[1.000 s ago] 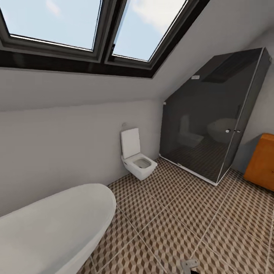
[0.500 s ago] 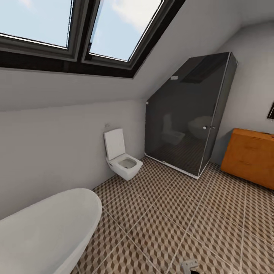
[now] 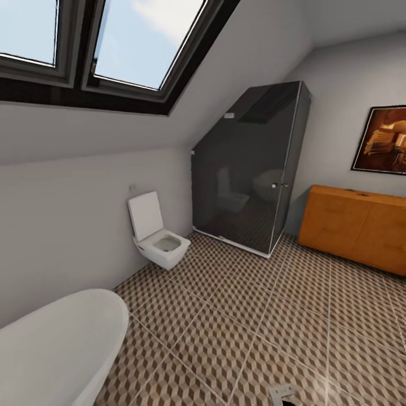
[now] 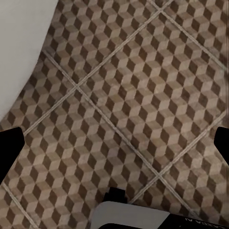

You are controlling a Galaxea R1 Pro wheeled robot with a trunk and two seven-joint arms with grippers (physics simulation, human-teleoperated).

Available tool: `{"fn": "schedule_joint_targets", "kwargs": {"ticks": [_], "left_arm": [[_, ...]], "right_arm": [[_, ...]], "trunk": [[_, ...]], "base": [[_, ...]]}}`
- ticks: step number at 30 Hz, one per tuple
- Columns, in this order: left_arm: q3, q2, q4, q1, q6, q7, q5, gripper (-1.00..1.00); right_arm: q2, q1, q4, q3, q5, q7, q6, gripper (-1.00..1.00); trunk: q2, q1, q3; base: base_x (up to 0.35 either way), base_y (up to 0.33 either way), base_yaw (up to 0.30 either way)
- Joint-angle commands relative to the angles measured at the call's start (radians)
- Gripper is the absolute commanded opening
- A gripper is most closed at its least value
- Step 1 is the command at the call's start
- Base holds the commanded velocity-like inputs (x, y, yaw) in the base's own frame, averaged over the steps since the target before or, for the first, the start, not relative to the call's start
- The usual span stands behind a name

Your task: Take the four mousetraps from the cabinet in the bathroom and place them on the bathroom floor. Make sure all four end up on the same floor surface, and ensure that at least two of them are either under or directly next to the same bathroom sink.

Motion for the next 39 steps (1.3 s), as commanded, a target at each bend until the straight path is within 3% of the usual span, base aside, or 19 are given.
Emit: {"fn": "schedule_joint_targets", "kwargs": {"ticks": [1,33,39], "left_arm": [[-0.008,-0.001,0.004,-0.001,-0.006,0.001,0.006,1.00],[-0.008,-0.001,0.004,-0.001,-0.006,0.001,0.006,1.00],[-0.008,-0.002,0.004,0.000,-0.006,0.001,0.006,1.00]], "right_arm": [[0.000,-0.002,0.005,-0.005,0.008,-0.003,-0.006,1.00],[0.000,-0.002,0.005,-0.006,0.009,-0.003,-0.007,1.00],[0.000,-0.002,0.004,-0.004,0.010,-0.003,-0.007,1.00]], "trunk": [[-0.001,0.000,0.000],[-0.001,0.000,0.000],[-0.001,0.000,0.000]], "base": [[0.000,0.000,-0.292],[0.000,0.000,-0.292],[0.000,0.000,-0.142]]}}
